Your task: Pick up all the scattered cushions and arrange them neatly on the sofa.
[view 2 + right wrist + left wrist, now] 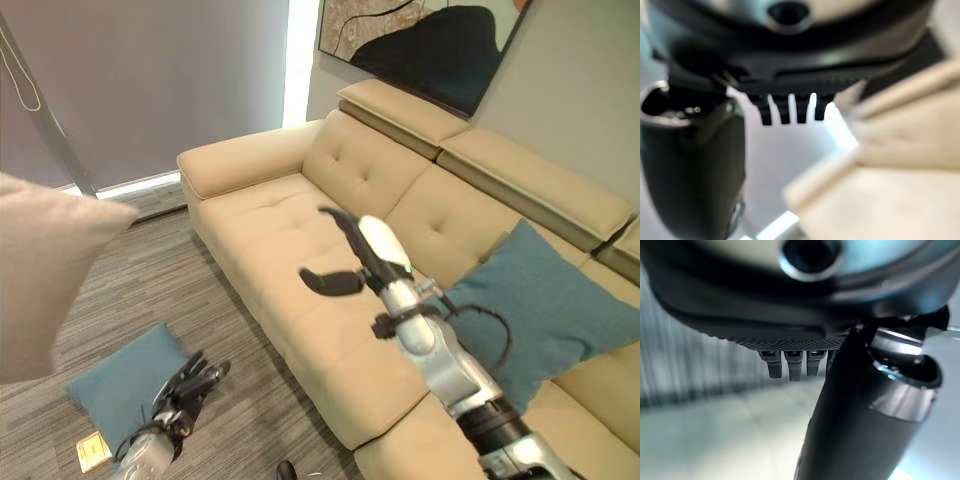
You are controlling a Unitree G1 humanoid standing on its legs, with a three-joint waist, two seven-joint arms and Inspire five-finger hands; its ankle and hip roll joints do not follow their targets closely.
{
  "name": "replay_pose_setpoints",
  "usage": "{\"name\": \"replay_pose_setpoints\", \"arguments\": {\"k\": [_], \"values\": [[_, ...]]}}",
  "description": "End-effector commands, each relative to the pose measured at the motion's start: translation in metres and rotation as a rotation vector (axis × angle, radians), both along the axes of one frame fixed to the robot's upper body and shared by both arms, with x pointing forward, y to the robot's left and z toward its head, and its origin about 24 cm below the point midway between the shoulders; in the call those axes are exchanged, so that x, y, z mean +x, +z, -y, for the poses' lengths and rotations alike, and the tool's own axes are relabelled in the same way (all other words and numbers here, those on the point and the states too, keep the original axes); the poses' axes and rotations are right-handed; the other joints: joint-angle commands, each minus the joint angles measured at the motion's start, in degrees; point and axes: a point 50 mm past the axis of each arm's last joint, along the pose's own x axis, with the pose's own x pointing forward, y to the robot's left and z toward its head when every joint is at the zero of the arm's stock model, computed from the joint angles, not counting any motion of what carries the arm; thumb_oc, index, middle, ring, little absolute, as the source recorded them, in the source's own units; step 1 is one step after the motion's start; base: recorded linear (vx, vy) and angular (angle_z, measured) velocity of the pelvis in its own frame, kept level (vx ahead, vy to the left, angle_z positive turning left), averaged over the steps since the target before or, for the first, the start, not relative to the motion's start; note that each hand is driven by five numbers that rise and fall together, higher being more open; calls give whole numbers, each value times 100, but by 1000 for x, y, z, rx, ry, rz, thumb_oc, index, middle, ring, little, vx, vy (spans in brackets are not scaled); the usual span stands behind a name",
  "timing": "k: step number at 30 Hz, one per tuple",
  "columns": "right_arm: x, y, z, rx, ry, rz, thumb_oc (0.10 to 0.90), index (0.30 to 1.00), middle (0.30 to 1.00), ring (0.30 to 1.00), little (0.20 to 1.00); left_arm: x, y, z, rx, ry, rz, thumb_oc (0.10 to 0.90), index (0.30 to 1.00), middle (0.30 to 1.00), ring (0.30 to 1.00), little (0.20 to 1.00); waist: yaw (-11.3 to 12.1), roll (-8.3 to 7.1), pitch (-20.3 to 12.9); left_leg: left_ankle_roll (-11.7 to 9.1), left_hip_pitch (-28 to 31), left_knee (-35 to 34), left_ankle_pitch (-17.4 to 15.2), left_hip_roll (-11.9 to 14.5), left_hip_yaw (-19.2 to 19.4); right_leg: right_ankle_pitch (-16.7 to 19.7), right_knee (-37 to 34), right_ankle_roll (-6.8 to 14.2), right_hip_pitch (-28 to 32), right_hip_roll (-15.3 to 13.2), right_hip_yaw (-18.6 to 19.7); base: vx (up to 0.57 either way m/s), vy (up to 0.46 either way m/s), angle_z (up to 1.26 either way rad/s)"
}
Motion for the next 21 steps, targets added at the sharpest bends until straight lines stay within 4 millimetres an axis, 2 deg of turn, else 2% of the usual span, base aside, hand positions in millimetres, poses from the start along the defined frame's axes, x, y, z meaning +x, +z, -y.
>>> {"name": "replay_pose_setpoints", "arguments": {"k": [1,2,4,5,9,12,15,21], "values": [[7,8,5,-19,-23,71,800,900,900,900,900,3,4,-22,147,-112,29,800,900,900,900,900,94,-276,-169,41,-189,784,-960,-146,-237,-272,63,567,-6,-356,-622,-9,9,5],[7,8,5,-19,-23,71,800,900,900,900,900,3,4,-22,147,-112,29,800,900,900,900,900,93,-276,-169,41,-189,784,-960,-147,-237,-272,63,567,-6,-356,-623,-3,13,10],[-17,-60,26,-78,-128,-194,800,900,900,900,900,-27,-19,-44,250,-144,-165,800,900,900,900,900,135,-245,-132,31,-207,738,-925,-177,-325,-289,62,569,13,-386,-708,6,14,14],[-17,-60,26,-78,-128,-194,800,900,900,900,900,-27,-19,-44,250,-144,-165,800,900,900,900,900,132,-247,-130,31,-207,738,-925,-177,-327,-290,62,569,13,-387,-710,10,5,18],[-56,-119,42,-123,-240,-452,800,900,900,900,900,-55,-33,-61,294,-96,-327,800,900,900,900,900,194,-246,-119,12,-223,724,-909,-196,-430,-322,56,561,44,-409,-799,21,-11,12],[-87,-153,48,-132,-321,-614,800,900,900,900,900,-72,-39,-68,324,-93,-417,800,900,900,900,900,226,-259,-110,3,-231,738,-913,-202,-480,-359,59,553,70,-423,-846,23,-20,17],[-115,-177,47,-111,-394,-750,800,900,900,900,900,-83,-42,-72,339,-94,-484,800,900,900,900,900,260,-263,-105,2,-221,751,-925,-207,-529,-397,72,543,110,-430,-881,42,-17,11],[-153,-201,44,-51,-522,-899,800,900,900,900,900,-84,-43,-72,349,-114,-505,800,900,900,900,900,283,-283,-97,-6,-229,775,-922,-208,-598,-447,131,511,123,-440,-929,33,-17,10]]}}
